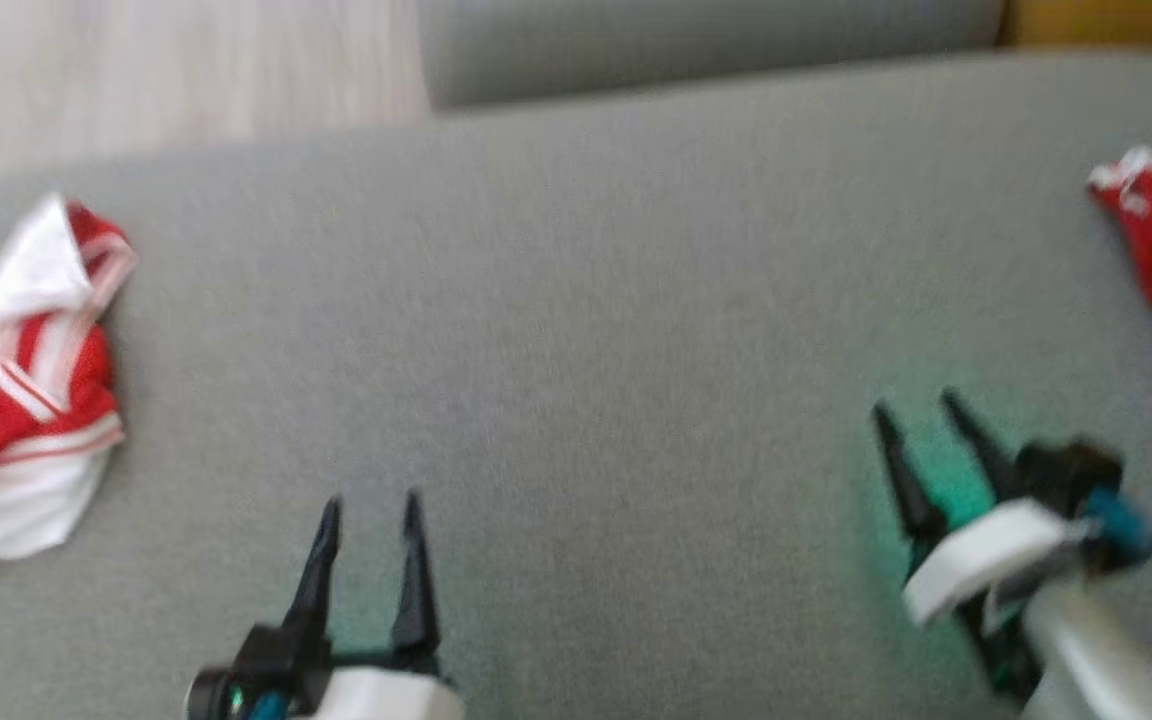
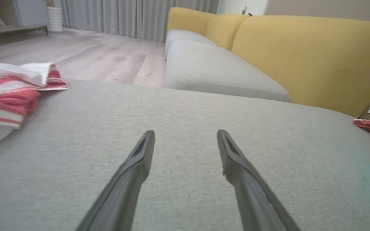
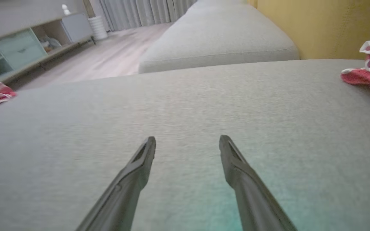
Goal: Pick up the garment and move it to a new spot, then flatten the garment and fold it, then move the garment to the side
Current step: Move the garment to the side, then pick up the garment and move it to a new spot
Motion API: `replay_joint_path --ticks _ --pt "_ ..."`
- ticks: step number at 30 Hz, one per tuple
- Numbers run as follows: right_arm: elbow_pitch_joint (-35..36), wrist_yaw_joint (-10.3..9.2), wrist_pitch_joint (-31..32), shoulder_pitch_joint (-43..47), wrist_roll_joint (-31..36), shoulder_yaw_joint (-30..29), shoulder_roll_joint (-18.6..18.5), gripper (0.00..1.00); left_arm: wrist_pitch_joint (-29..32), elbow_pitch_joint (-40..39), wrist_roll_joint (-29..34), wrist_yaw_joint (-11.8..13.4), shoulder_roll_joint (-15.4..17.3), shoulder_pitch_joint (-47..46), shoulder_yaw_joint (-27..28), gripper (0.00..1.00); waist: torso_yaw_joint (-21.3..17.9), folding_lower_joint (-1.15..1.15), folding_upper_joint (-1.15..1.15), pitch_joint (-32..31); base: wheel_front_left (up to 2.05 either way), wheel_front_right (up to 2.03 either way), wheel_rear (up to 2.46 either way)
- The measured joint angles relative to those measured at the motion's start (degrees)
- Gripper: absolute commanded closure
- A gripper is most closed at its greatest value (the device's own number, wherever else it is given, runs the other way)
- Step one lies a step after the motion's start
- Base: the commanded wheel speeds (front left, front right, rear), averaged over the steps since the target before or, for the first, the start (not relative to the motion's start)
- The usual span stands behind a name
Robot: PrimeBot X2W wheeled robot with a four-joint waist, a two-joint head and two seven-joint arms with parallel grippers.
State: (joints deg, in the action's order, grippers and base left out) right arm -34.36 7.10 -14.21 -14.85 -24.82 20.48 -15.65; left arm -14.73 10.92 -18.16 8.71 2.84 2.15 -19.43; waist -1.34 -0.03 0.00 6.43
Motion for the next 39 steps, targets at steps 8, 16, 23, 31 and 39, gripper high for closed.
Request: replay_joint_path --ticks 8,16,23,31,39 --pt "13.3 0.0 -0.01 17.25 7.5 -9.61 8.92 0.0 0.02 0.23 2.83 -1.6 0.1 5.87 4.49 0.0 1.36 0.01 0.0 -11.38 0.0 0.0 0.0" --pt "15.64 0.0 -0.01 25.4 12.39 -11.92 11.45 0.0 0.02 0.05 4.9 -1.78 0.16 12.1 8.47 0.0 2.54 0.01 0.0 -17.07 0.0 0.0 0.0" --pt "16.11 0.0 -0.01 25.4 13.25 -13.45 11.71 0.0 0.02 0.08 5.13 -2.24 0.15 12.26 8.62 0.0 2.74 0.03 0.0 -17.54 0.0 0.0 0.0" --pt "16.24 0.0 -0.01 25.46 13.34 -14.07 12.14 0.0 0.02 0.22 5.73 -2.25 0.15 12.26 8.78 0.0 2.63 0.03 0.0 -17.23 0.0 0.0 0.0" --pt "16.39 0.0 -0.01 25.52 13.78 -14.29 12.25 0.0 0.02 0.21 6.13 -2.25 0.15 12.25 8.98 0.0 3.2 0.03 0.0 -16.97 0.0 0.0 0.0"
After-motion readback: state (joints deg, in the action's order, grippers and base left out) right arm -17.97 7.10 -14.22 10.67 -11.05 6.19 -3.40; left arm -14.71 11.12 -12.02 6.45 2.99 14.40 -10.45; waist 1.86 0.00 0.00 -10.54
